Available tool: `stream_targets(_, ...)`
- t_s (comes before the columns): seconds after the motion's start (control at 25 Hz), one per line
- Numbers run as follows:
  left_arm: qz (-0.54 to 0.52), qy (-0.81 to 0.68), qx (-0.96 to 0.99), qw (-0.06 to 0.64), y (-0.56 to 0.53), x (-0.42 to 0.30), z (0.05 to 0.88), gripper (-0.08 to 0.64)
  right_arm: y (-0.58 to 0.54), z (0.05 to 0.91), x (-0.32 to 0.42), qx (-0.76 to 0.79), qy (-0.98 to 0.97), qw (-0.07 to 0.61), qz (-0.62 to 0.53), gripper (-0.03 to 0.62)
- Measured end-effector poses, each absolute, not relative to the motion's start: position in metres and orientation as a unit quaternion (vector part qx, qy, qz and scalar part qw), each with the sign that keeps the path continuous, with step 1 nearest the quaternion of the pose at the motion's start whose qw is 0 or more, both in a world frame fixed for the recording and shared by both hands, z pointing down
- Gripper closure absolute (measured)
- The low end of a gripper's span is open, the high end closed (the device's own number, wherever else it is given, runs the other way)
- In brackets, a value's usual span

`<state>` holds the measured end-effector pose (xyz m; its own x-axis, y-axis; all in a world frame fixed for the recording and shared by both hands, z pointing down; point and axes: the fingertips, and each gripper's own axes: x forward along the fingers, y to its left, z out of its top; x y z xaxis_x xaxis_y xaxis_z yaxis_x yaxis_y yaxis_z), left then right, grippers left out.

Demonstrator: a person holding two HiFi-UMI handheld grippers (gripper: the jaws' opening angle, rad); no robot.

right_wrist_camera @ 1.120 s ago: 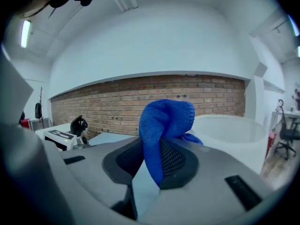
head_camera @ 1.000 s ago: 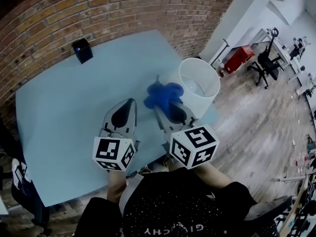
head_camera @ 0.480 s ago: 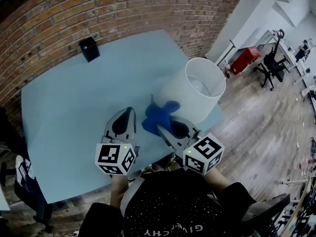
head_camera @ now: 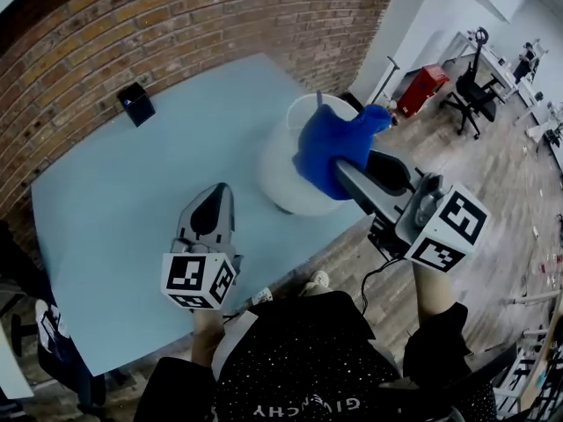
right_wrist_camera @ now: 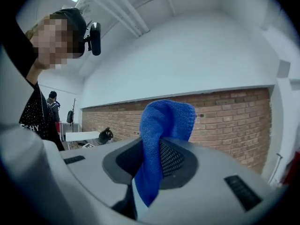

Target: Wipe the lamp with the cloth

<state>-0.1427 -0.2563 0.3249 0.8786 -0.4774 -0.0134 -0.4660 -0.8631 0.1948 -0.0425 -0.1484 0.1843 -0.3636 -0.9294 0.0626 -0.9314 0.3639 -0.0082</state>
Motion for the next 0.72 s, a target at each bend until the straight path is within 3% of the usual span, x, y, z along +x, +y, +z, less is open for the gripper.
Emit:
stream_targets(0.24, -0.024, -0.230, 0.969, 0.087, -0.250, -0.129, 0.325, 0.551, -0.134, 0.167, -0.020, 0.570, -0.819, 0.024, -0.054, 0.518)
stream_targets(0.52, -0.001, -0.228, 0.970, 0.082, -0.244, -0.124, 0.332, 0.551, -0.133, 0.239, -0.033, 0.531, -0.845, 0.057, 0.010, 0.518)
stream_targets(0.72, 0.012, -0.236, 0.968, 0.082, -0.245, -0.132, 0.341, 0.551, -0.126, 0.280, -0.029, 0.528, -0.846, 0.045, 0.052, 0.517)
